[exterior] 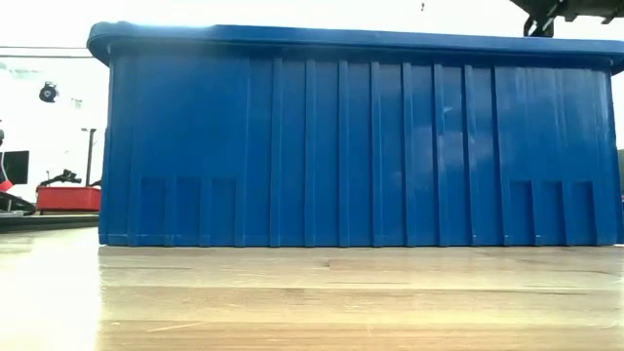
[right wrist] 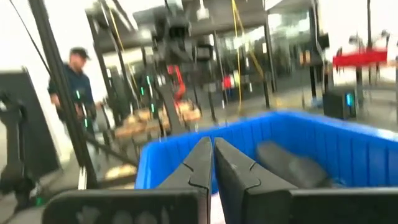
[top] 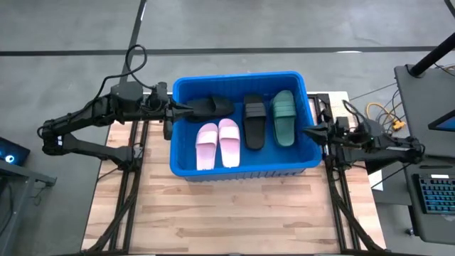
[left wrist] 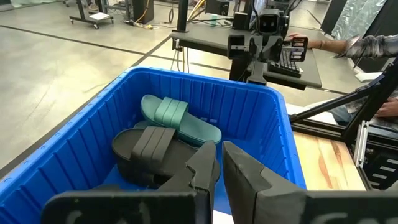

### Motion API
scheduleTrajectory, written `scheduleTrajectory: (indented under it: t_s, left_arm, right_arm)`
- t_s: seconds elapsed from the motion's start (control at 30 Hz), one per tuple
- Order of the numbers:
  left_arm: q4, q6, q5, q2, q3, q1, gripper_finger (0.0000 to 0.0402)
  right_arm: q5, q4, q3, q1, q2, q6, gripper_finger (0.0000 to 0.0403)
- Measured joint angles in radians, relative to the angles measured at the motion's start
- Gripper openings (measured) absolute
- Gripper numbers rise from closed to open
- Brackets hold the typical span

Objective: Pick and place slides into bin
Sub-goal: Return to Home Position

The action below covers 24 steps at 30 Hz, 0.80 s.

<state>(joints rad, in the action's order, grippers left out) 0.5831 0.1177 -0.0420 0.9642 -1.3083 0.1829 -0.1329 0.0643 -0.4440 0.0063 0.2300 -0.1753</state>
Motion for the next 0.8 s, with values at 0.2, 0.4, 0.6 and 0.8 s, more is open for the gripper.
scheduleTrajectory:
  t_s: [0.2, 0.4, 0.6, 0.8]
  left_arm:
    - [0.0, 0.001, -0.03, 0.0, 0.0, 0.0, 0.0013]
    - [-0.001, 0.003, -0.046, 0.0, 0.0, 0.0, 0.0013]
    - [-0.008, 0.005, -0.046, 0.003, 0.0, 0.0, 0.0013]
    - [-0.062, 0.006, -0.045, 0.011, 0.002, 0.0, 0.0013]
  right_arm:
    - [0.0, -0.176, 0.167, 0.0, -0.163, 0.049, 0.0008]
    - [0.024, -0.328, 0.322, 0.0, -0.23, 0.018, 0.0008]
    - [0.06, -0.537, 0.435, 0.0, -0.206, 0.034, 0.0008]
    - [0.08, -0.552, 0.435, 0.0, -0.203, 0.045, 0.0008]
